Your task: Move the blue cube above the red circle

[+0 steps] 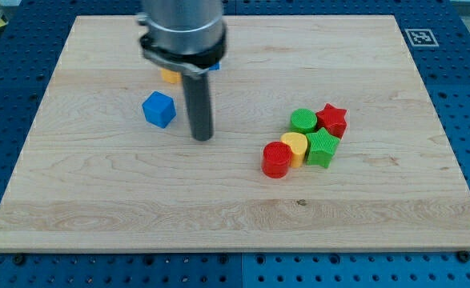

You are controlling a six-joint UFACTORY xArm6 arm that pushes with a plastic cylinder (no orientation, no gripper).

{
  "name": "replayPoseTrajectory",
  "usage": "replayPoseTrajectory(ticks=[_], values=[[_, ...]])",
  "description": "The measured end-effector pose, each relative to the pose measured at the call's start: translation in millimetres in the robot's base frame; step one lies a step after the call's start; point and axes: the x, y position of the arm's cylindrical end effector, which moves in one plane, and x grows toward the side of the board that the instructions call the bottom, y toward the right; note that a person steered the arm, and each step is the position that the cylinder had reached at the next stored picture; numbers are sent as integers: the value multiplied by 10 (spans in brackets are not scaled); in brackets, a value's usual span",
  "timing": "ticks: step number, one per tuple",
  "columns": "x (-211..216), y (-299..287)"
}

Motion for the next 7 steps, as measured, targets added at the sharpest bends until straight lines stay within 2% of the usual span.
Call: replayPoseTrajectory(ticks=[1,2,3,4,5,6,7], values=[[-9,-756],[-175,-1171],[-398,-616],[-215,-36],[-322,-737],[-607,-828],[-631,-478]])
